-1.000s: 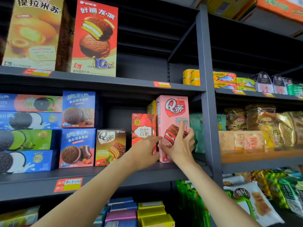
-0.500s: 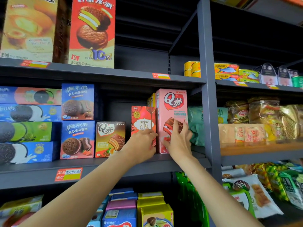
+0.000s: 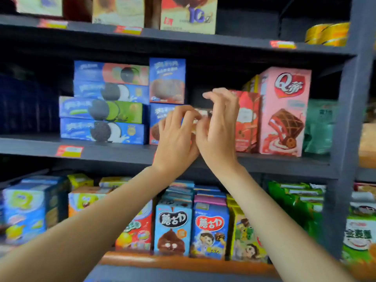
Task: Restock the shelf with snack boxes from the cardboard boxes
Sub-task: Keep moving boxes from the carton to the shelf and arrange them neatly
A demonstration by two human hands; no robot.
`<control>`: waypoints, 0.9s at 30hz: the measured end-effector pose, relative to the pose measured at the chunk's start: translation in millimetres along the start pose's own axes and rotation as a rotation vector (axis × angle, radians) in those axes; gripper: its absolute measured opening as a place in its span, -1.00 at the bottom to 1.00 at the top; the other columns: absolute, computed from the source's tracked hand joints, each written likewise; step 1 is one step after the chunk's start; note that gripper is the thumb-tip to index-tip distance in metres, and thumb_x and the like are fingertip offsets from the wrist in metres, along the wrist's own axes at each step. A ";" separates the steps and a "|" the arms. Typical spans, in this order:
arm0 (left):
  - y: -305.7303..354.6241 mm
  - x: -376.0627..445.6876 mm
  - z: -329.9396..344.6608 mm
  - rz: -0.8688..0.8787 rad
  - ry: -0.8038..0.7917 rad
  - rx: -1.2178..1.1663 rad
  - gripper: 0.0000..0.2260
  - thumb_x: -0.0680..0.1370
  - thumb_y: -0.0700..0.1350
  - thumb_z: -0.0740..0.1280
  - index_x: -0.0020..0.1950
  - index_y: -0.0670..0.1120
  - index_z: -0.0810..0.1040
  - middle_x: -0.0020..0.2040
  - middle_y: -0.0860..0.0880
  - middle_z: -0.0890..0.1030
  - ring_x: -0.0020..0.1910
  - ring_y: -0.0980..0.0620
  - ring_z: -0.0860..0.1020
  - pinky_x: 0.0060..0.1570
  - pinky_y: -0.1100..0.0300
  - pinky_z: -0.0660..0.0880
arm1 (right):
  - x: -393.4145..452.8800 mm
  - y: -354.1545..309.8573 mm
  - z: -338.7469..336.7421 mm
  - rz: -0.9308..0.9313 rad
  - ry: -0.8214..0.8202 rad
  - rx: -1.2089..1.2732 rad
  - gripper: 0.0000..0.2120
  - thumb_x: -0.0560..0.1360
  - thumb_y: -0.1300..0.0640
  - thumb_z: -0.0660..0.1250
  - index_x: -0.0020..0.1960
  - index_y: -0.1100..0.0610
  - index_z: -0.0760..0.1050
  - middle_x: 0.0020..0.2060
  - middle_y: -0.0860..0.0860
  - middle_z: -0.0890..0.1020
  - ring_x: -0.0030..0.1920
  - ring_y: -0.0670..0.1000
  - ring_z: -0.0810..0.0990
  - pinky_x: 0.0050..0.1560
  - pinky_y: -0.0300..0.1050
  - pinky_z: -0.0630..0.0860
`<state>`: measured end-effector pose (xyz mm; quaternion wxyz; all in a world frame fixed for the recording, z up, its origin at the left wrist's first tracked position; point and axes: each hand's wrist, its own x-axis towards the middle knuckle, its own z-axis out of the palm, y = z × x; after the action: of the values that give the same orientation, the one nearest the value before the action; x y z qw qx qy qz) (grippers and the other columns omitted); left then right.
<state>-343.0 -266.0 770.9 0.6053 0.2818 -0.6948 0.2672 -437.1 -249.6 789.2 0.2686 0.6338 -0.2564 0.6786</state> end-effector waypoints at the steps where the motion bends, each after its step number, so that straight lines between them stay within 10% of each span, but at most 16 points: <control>1: -15.1 -11.3 -23.0 -0.021 0.010 0.003 -0.84 0.48 -0.12 0.23 0.04 -0.03 0.35 0.05 -0.12 0.49 -0.03 -0.05 0.39 -0.08 0.07 0.27 | -9.5 -23.0 18.1 -0.001 -0.009 0.078 -0.60 0.32 0.46 0.15 0.14 0.36 0.44 0.13 0.28 0.41 0.19 0.10 0.36 0.25 -0.27 0.29; 7: -123.1 -167.7 -196.6 -0.362 -0.082 0.304 -0.78 0.41 -0.16 0.28 0.03 -0.08 0.37 0.01 -0.16 0.48 -0.02 -0.04 0.36 -0.09 0.11 0.23 | -157.9 -182.7 131.6 0.085 -0.376 0.508 -0.64 0.33 0.43 0.14 0.11 0.38 0.44 0.07 0.27 0.42 0.12 0.08 0.42 0.18 -0.03 0.43; 17: -208.6 -557.9 -489.9 -1.184 -0.843 0.655 -0.60 0.39 -0.10 0.08 0.18 -0.15 0.44 0.10 -0.25 0.46 0.10 -0.24 0.43 0.03 -0.09 0.33 | -579.0 -428.9 206.6 -0.050 -1.791 0.495 -0.74 0.33 0.25 0.26 0.00 0.26 0.50 0.09 0.22 0.49 0.09 0.23 0.46 -0.08 0.14 0.55; 21: -220.3 -712.6 -550.5 -1.649 -1.073 0.581 -0.72 0.59 -0.08 0.16 0.28 -0.14 0.37 0.20 -0.17 0.43 0.19 -0.23 0.44 0.11 -0.06 0.34 | -715.7 -488.1 216.9 -0.005 -2.113 0.388 -0.67 0.52 0.17 0.17 0.28 0.20 0.33 0.29 0.15 0.29 0.31 0.17 0.27 0.31 0.03 0.30; 27: -223.3 -943.9 -606.2 -1.775 -1.303 0.618 -0.73 0.59 0.00 0.13 0.23 -0.10 0.34 0.17 -0.10 0.46 0.20 -0.14 0.46 0.12 -0.01 0.36 | -915.1 -567.9 274.1 -0.070 -2.187 0.504 -0.62 0.53 0.11 0.22 0.30 0.18 0.33 0.31 0.12 0.29 0.35 0.14 0.24 0.32 -0.02 0.22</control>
<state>337.5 74.2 -83.1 0.0098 0.8950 -0.3371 -0.2920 200.5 -63.1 -101.7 -0.2177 0.9318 -0.1918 -0.2180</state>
